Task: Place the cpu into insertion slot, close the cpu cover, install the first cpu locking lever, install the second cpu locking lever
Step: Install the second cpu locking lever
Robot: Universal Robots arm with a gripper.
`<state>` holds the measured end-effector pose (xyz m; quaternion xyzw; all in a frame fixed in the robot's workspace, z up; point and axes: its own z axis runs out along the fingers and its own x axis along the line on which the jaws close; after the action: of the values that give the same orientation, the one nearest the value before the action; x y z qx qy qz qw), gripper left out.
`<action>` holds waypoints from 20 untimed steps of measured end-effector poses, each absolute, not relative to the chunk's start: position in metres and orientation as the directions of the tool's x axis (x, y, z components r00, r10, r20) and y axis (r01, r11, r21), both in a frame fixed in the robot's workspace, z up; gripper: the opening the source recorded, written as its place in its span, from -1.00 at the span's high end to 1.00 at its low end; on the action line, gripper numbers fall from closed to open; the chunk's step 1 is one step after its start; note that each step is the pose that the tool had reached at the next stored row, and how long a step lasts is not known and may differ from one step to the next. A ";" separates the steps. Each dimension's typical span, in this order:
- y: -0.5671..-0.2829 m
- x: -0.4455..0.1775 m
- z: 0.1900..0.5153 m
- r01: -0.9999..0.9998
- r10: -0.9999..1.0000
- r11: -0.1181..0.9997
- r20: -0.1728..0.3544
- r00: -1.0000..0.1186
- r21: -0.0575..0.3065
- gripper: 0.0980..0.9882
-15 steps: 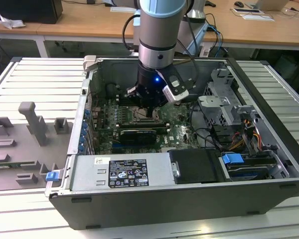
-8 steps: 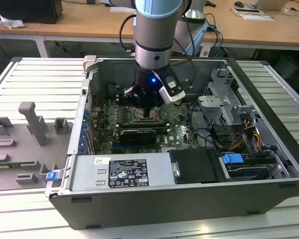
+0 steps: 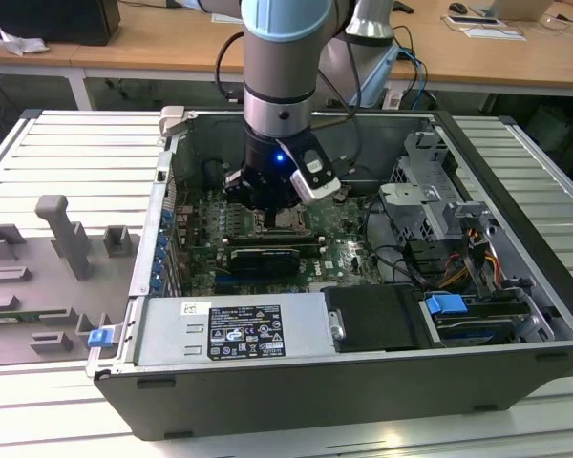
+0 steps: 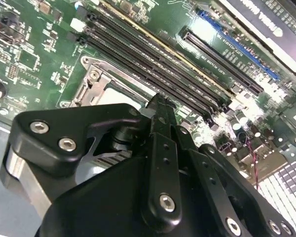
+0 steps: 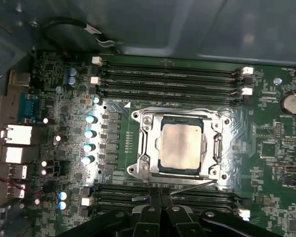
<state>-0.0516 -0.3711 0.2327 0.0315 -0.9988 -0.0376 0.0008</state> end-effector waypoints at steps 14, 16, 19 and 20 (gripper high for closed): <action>-0.385 -0.062 0.222 -0.090 -0.090 0.984 -0.007 -0.996 0.152 0.98; -0.385 -0.064 0.218 -0.090 -0.090 0.984 -0.008 -0.996 0.156 0.98; -0.386 -0.067 0.214 -0.093 -0.093 0.981 -0.010 -0.996 0.171 0.98; -0.386 -0.068 0.213 -0.094 -0.094 0.980 -0.012 -0.996 0.175 0.98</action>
<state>-0.0675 -0.3861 0.2127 0.0473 -0.9950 -0.0882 -0.0017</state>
